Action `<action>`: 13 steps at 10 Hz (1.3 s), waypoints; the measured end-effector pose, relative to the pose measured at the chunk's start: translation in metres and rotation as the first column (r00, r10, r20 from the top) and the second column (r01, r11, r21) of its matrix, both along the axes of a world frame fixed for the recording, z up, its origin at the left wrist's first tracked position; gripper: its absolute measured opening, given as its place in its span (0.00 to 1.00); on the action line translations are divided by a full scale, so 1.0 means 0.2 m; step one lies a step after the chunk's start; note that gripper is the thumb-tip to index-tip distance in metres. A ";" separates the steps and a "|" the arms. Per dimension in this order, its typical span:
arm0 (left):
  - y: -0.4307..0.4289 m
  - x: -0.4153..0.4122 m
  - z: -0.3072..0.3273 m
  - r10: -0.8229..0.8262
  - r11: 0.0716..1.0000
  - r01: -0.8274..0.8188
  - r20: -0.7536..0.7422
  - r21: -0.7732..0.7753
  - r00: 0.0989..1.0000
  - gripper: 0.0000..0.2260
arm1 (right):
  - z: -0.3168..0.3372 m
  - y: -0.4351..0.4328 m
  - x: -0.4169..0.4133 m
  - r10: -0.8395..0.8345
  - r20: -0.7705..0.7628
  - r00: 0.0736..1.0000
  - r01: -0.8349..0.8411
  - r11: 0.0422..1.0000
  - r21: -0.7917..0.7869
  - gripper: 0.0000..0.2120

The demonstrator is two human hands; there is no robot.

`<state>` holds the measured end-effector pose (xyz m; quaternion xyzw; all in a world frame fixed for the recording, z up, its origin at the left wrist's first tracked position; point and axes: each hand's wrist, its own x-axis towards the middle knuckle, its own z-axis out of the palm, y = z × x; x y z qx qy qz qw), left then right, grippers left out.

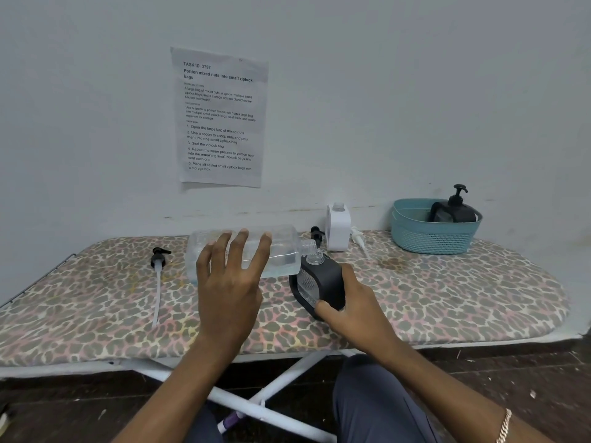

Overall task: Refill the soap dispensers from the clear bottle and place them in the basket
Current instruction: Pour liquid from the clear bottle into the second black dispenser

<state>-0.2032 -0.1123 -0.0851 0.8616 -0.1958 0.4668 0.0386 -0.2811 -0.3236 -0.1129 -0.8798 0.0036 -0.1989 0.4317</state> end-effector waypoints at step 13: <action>0.00 0.00 0.00 -0.010 1.000 0.010 0.017 -0.011 1.000 0.35 | -0.01 -0.01 0.01 -0.007 -0.006 1.000 0.007 1.000 -0.003 0.22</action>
